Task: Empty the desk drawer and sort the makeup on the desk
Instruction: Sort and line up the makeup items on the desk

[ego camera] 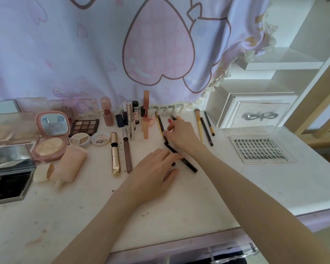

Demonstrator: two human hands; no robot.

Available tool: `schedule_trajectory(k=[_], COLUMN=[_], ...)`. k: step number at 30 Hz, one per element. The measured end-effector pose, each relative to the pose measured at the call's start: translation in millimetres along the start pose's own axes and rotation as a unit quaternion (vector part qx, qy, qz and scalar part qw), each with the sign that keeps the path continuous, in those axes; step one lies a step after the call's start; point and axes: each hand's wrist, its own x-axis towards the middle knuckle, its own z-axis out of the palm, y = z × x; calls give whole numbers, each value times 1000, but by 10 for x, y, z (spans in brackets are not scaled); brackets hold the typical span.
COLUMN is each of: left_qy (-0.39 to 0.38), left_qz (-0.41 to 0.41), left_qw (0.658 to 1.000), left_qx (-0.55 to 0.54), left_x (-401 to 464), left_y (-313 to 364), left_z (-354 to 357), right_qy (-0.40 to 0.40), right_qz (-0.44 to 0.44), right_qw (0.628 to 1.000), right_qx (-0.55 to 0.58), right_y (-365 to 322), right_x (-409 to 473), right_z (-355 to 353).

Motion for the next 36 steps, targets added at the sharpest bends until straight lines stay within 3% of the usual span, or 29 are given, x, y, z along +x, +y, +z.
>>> schedule_trajectory(k=[10,16,23,26,30,33,36], left_qy=[1,15,15,14,31,50,69], left_qz=[-5,-27,-51,-61,-67,-59,-66], left_qw=[1000,999,998,998,997,997,995], left_qx=[5,-12,-28,-31,-29,-23,-12], left_x=[2,-6,-6,-2,-11,-18,-24], left_y=[-77,-61,-44,-43,-51,-108,-157], left_z=[30,20,-5,-19,-17,17,55], right_qy=[-101,-55,-69,-61,-46,-42,-44], right_qz=[37,64,71,91,147,176,181], right_qw=[988,996,995,986,929,891,875], right_qx=[-110,-35,1,124,336,417,447], right_y=[-138,-2,197,198,138,112,100], right_x=[67,-75,-456,-582,-685,-703,-713], right_z=[-160,-307,-290,-219,-128,-94,-92])
